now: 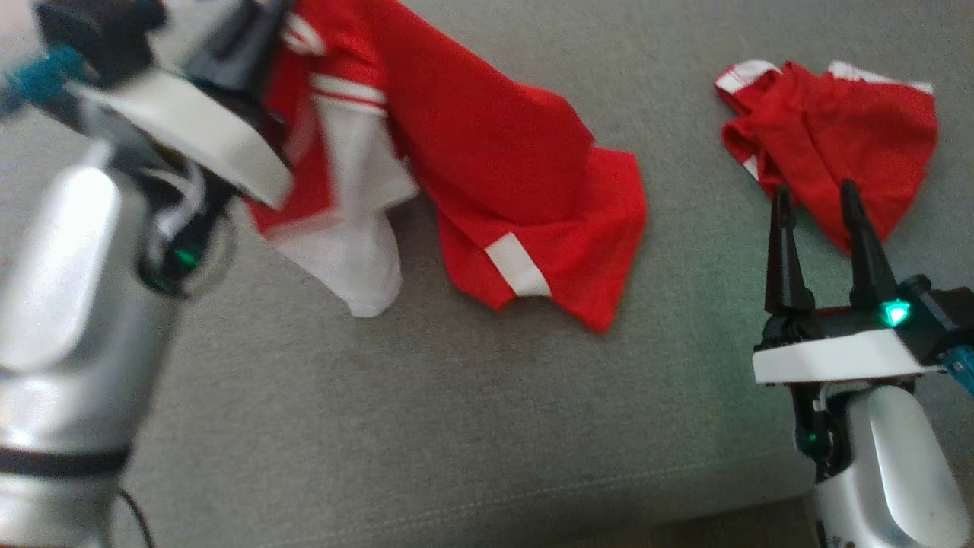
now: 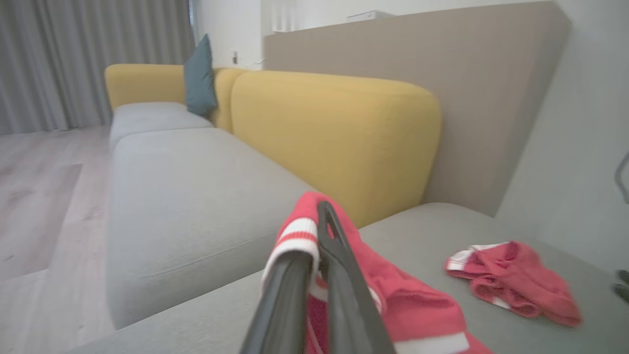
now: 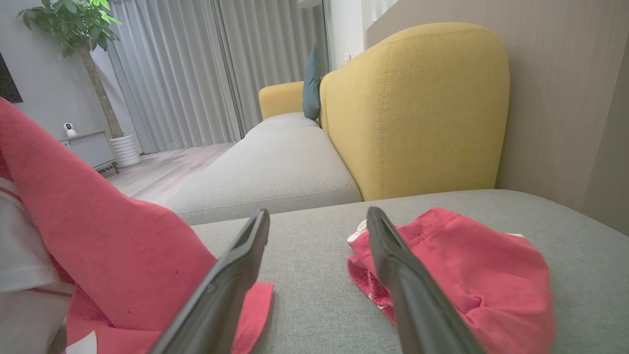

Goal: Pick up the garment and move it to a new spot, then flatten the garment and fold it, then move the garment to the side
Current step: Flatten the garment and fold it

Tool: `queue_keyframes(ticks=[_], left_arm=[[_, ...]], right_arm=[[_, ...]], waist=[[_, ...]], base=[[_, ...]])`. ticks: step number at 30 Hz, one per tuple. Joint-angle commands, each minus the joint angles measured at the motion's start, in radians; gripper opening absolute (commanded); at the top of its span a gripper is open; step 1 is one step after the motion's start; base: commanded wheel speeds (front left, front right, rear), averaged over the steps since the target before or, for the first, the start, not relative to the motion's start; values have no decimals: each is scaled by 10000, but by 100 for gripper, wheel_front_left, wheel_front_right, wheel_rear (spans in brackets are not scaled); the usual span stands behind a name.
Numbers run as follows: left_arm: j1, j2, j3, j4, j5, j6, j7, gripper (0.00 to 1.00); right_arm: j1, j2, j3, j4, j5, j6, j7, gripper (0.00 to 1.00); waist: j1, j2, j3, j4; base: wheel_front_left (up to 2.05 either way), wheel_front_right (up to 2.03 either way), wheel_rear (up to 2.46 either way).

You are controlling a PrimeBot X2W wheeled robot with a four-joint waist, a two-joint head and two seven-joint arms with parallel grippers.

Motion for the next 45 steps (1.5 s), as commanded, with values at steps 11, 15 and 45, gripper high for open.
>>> queue_keyframes(ticks=[11, 15, 45], left_arm=[[-3158, 1310, 288, 4879, 721, -109, -697, 100], [-3570, 1311, 136, 5746, 961, -111, -1173, 100], [1828, -557, 887, 1318, 1009, 936, -3232, 100]], right_arm=[[-790, -45, 716, -437, 290, 39, -183, 100], [-843, -45, 736, -449, 294, 39, -188, 100], [161, -45, 185, -28, -398, 39, 45, 100]], waist=[[-1, 0, 1338, -929], [-1, 0, 1395, -895], [-1, 0, -1044, 1963]], base=[[0, 0, 0], [0, 0, 0], [0, 0, 0]])
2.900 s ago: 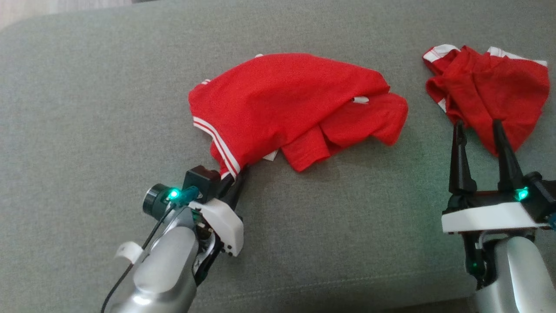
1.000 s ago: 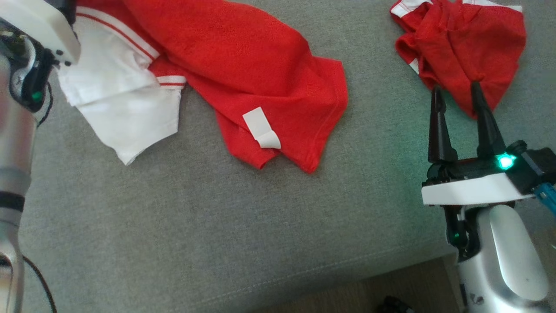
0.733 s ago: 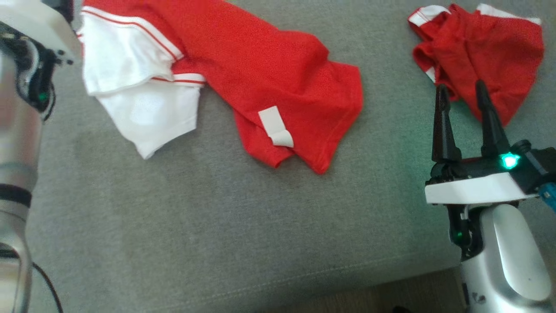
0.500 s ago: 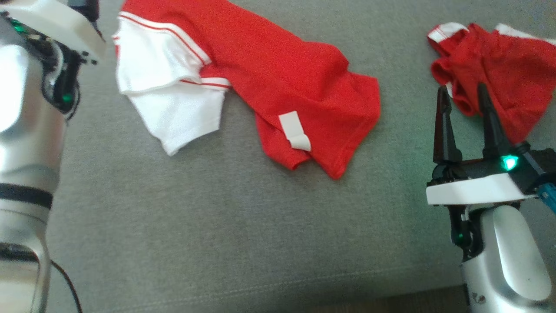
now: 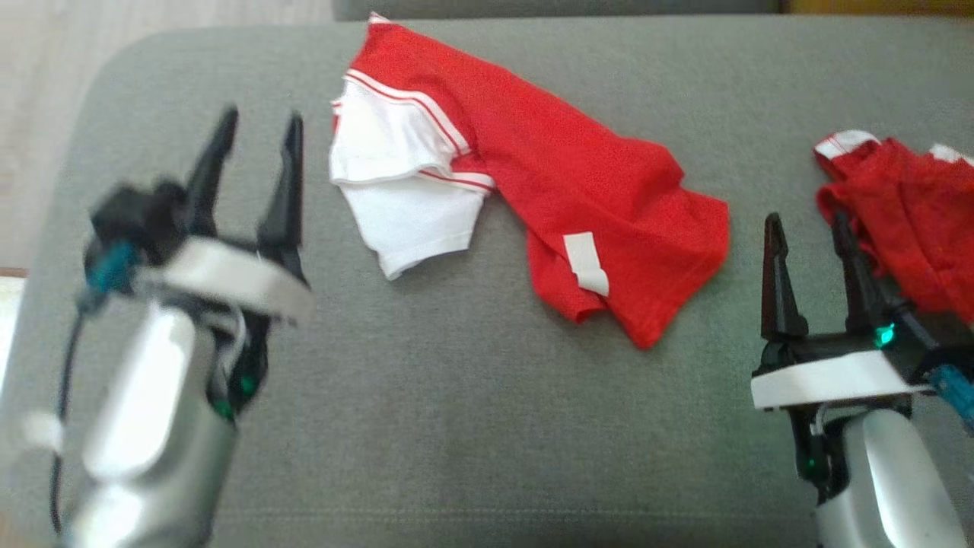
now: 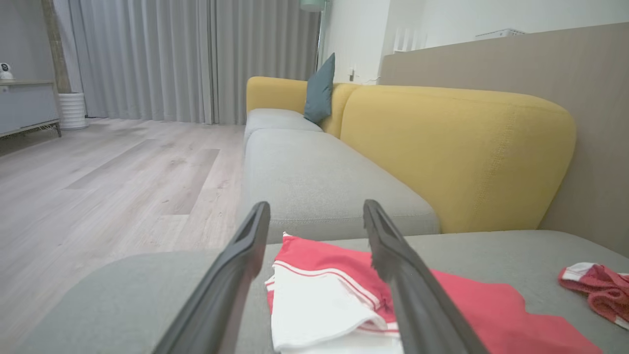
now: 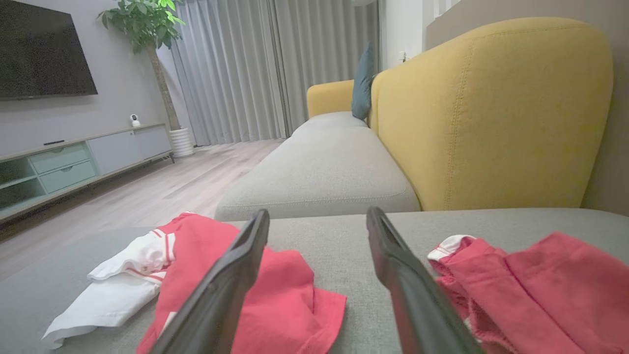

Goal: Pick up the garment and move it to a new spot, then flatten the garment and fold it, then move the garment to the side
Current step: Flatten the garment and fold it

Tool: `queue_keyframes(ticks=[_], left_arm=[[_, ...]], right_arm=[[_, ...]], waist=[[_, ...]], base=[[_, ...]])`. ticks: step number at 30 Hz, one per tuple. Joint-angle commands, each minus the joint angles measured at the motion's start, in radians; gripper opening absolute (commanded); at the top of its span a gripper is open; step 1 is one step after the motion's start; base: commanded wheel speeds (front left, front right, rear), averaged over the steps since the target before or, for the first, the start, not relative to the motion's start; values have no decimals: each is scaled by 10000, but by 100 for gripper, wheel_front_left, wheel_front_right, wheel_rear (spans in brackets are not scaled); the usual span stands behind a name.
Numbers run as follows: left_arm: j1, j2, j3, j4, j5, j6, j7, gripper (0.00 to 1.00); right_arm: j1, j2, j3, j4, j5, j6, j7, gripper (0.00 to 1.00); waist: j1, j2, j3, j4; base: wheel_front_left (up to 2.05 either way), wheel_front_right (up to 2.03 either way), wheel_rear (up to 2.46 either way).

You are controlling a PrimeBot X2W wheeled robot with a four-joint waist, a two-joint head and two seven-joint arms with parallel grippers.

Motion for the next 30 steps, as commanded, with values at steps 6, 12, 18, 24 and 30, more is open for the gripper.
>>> queue_keyframes(ticks=[6, 12, 18, 24, 30], left_arm=[[2010, -444, 791, -2020, 313, 709, -52, 100], [3068, -961, 1099, -2589, 631, 836, -52, 100], [3395, -1369, 1296, -2785, 1041, 553, -52, 100], [3369, -1572, 1405, -2696, 1190, 251, -53, 100], [3293, -1699, 1519, -2564, 1278, 13, -53, 100]], right_arm=[[281, -39, 325, -377, 106, 39, 36, 100], [440, -39, 378, -414, 132, 39, 76, 100], [427, -39, 442, -479, -154, 39, 382, 100], [421, -39, 925, 45, -689, 39, 1138, 100], [350, -39, 1331, 776, -1261, 39, 1787, 100]], waist=[[1, -1, -455, 410], [1, -1, -507, 421], [1, -1, -380, 549], [1, -1, -118, 792], [1, -1, 160, 1052]], base=[[0, 0, 0], [0, 0, 0], [0, 0, 0], [0, 0, 0], [0, 0, 0]])
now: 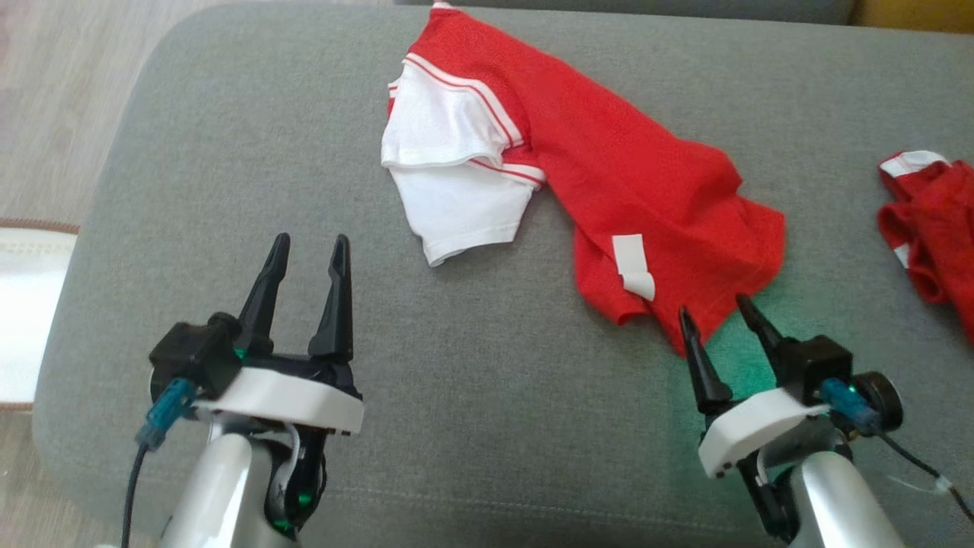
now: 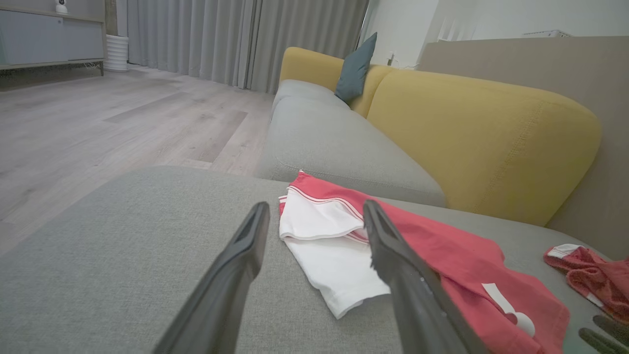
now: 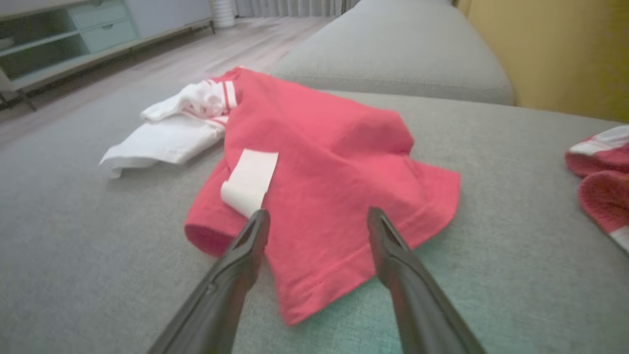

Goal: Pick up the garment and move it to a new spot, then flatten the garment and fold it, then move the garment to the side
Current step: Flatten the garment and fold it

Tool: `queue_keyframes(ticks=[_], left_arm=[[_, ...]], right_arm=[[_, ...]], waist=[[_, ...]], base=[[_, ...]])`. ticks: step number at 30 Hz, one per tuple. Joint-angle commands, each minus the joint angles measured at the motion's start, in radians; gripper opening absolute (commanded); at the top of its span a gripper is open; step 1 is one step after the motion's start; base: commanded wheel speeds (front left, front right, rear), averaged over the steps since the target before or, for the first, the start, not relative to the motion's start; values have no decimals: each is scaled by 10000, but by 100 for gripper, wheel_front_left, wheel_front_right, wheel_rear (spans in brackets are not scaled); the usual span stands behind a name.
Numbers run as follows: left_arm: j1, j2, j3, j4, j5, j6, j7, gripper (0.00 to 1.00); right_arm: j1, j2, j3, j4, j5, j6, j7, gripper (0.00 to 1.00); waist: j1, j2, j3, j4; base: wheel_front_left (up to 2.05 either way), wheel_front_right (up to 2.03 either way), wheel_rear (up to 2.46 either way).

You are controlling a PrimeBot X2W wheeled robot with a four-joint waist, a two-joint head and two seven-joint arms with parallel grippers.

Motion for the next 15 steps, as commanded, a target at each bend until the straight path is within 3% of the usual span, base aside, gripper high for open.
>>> queue_keyframes(ticks=[1, 15], left_arm=[[-429, 47, 433, -275, 120, -74, -53, 100], [-807, -76, 600, -221, 278, -348, -53, 100]], right_arm=[[-328, -41, 284, -212, -121, 39, 61, 100], [-1158, -41, 130, 1234, -1042, 39, 415, 99]], waist=[[1, 0, 96, 90], [1, 0, 743, 440]], base=[[0, 0, 0], [0, 0, 0]])
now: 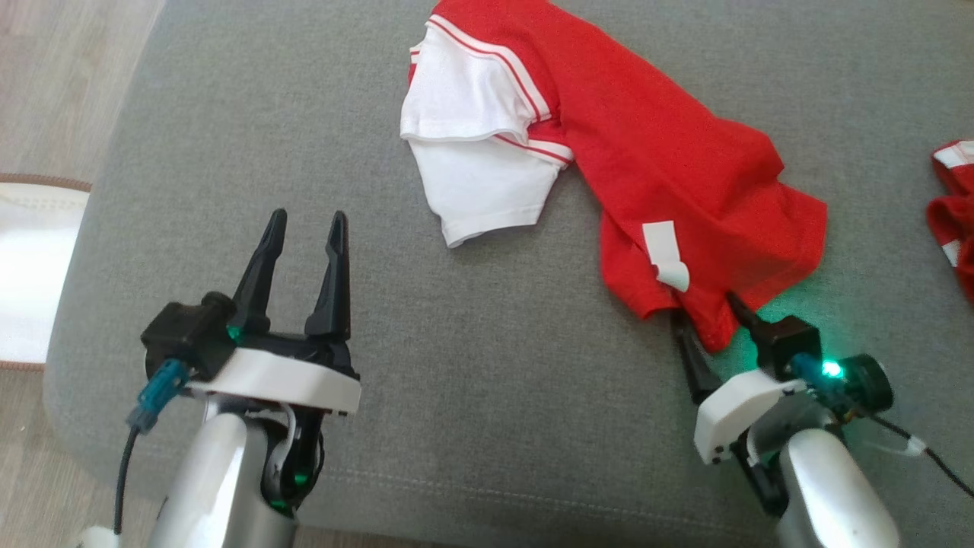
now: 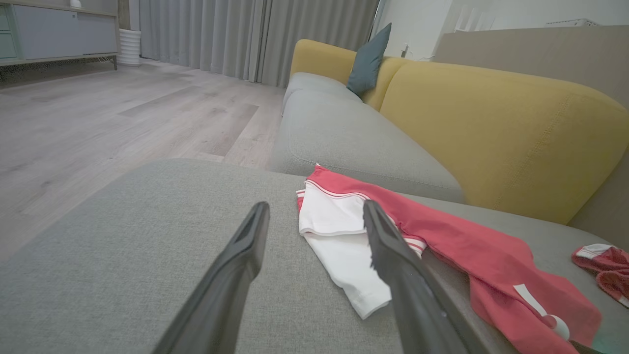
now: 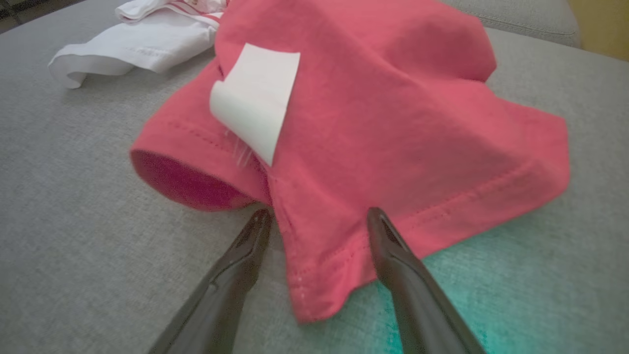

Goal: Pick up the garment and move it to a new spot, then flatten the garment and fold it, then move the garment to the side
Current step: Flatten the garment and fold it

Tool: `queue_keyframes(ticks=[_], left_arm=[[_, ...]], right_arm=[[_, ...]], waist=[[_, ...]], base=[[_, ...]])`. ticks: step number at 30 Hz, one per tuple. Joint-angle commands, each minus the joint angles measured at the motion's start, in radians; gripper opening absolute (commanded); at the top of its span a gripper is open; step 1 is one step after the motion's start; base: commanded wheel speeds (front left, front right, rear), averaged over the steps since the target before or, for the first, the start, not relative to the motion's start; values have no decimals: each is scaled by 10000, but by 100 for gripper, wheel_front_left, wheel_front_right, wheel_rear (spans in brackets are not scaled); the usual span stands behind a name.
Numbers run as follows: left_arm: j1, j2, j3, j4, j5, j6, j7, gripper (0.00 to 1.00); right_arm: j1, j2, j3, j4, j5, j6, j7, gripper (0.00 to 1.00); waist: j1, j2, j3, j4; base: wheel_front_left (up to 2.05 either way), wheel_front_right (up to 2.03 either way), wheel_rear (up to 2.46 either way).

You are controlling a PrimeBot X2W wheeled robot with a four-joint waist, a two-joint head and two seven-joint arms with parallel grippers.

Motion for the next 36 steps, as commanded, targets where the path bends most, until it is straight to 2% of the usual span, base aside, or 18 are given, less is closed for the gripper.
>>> queue_keyframes(ticks=[1, 2, 11, 16, 21, 24, 28, 31, 36], left_arm=[[-456, 29, 392, -273, 136, -57, -53, 100], [-476, 25, 404, -258, 142, -71, -53, 100], [-350, 2, 449, -23, 174, -69, -53, 100], [-217, -6, 334, -33, 140, 6, -53, 100], [-143, -8, 146, -106, -6, 148, -53, 100], [-193, -9, 13, -186, -116, 179, -53, 100], [-365, -9, -134, -234, -264, 182, -53, 100], [-533, -10, -210, -228, -358, 165, -53, 100], [-774, -10, -385, -159, -498, 118, -53, 100]], right_arm=[[-358, -35, 40, -129, -148, 39, 0, 37], [-410, -35, -68, -92, -216, 39, -15, 0], [-575, -35, -783, -352, -660, 39, -88, 0], [-859, -35, -1164, -1194, -874, 39, 156, 0], [-1831, -217, -1241, -2384, -809, 39, 1085, 0], [-2551, -732, -1073, -2692, -668, 39, 1646, 0], [-3753, -1604, -992, -2486, -478, 39, 2259, 0], [-4751, -2210, -1072, -1857, -324, 39, 2663, 0], [-6322, -3210, -1299, -445, -736, 39, 2731, 0]], waist=[[-1, -1, 68, 51], [-1, -1, 73, 63], [-1, -1, -392, 9], [-1, -1, -766, -47], [-1, -1, -882, 13], [-1, -1, -711, 155], [-1, -1, -342, 455], [-1, -1, -24, 724], [-1, -1, 417, 1198]], base=[[0, 0, 0], [0, 0, 0], [0, 0, 0], [0, 0, 0], [0, 0, 0], [0, 0, 0], [0, 0, 0], [0, 0, 0], [0, 0, 0]])
